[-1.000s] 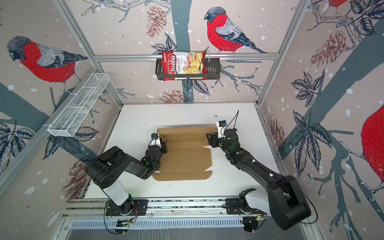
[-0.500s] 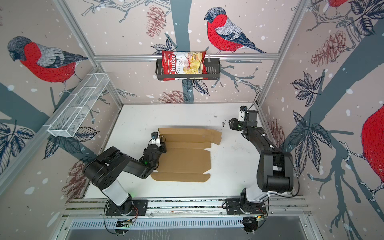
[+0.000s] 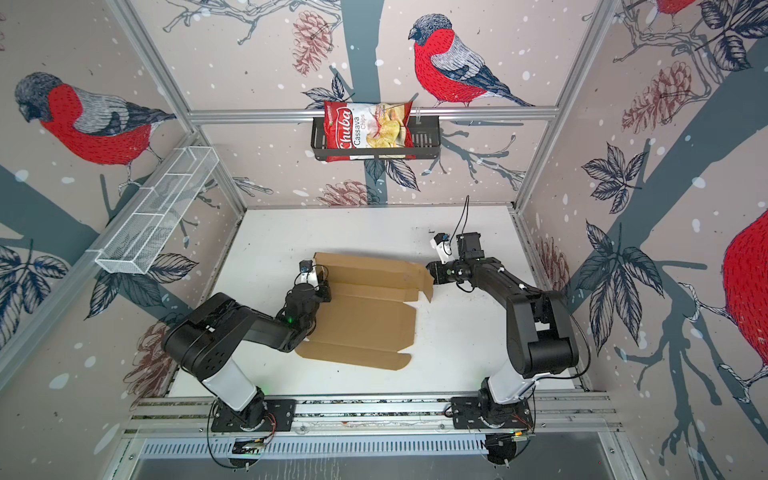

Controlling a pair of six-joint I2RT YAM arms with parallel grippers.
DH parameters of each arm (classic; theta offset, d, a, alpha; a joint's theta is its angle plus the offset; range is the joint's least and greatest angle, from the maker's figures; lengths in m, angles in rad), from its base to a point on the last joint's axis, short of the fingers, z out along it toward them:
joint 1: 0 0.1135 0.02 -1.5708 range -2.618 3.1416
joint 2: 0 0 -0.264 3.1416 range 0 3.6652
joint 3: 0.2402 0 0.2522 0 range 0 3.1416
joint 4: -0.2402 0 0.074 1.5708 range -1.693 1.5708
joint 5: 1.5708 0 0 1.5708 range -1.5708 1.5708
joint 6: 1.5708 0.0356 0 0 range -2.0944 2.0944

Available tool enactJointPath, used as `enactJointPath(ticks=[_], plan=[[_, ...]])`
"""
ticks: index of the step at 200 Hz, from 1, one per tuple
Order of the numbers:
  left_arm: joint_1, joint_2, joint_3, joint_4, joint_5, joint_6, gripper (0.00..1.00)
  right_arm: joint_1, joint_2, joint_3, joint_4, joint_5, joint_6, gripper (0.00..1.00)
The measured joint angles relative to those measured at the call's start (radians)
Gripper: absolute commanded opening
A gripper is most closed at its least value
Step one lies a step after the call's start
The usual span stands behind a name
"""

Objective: Assemble paper box
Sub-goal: Fold the bottom flaps of a flat cardboard box at the center of the table.

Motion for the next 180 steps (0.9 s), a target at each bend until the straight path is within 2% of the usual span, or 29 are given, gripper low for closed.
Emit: enactJointPath(ticks=[55, 87, 121, 148, 180], plan=[[0.029, 0.016, 0.023, -0.012, 0.033, -0.018, 0.01, 0.087, -0.047, -0.026, -0.007, -0.023, -0.058, 0.51], [0.045, 0.013, 0.032, -0.031, 0.061, -0.024, 0.01, 0.109, -0.155, -0.115, 0.01, 0.01, -0.12, 0.57], [0.056, 0.007, 0.03, -0.038, 0.077, -0.023, 0.01, 0.132, -0.266, -0.175, 0.014, 0.027, -0.245, 0.61], [0.058, -0.005, 0.015, -0.032, 0.076, -0.021, 0.01, 0.117, -0.288, -0.166, -0.002, 0.072, -0.294, 0.61], [0.061, -0.013, 0.002, -0.028, 0.072, -0.014, 0.01, 0.018, -0.397, -0.174, 0.01, 0.167, -0.278, 0.61]])
